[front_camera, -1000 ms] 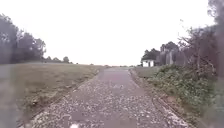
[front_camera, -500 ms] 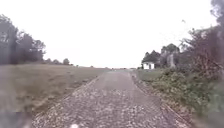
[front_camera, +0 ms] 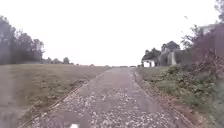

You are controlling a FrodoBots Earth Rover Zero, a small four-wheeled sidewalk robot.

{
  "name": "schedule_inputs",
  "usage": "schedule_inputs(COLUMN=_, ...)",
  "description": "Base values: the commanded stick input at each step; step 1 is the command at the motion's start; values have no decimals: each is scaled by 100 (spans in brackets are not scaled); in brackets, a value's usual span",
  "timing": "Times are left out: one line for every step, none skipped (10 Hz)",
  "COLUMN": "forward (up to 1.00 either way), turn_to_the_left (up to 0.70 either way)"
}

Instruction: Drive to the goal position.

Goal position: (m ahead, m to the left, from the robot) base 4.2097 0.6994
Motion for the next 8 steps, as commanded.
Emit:
schedule_inputs(forward=70, turn_to_the_left=0)
schedule_inputs(forward=70, turn_to_the_left=0)
schedule_inputs(forward=70, turn_to_the_left=0)
schedule_inputs(forward=70, turn_to_the_left=0)
schedule_inputs(forward=70, turn_to_the_left=0)
schedule_inputs(forward=70, turn_to_the_left=0)
schedule_inputs(forward=70, turn_to_the_left=0)
schedule_inputs(forward=70, turn_to_the_left=0)
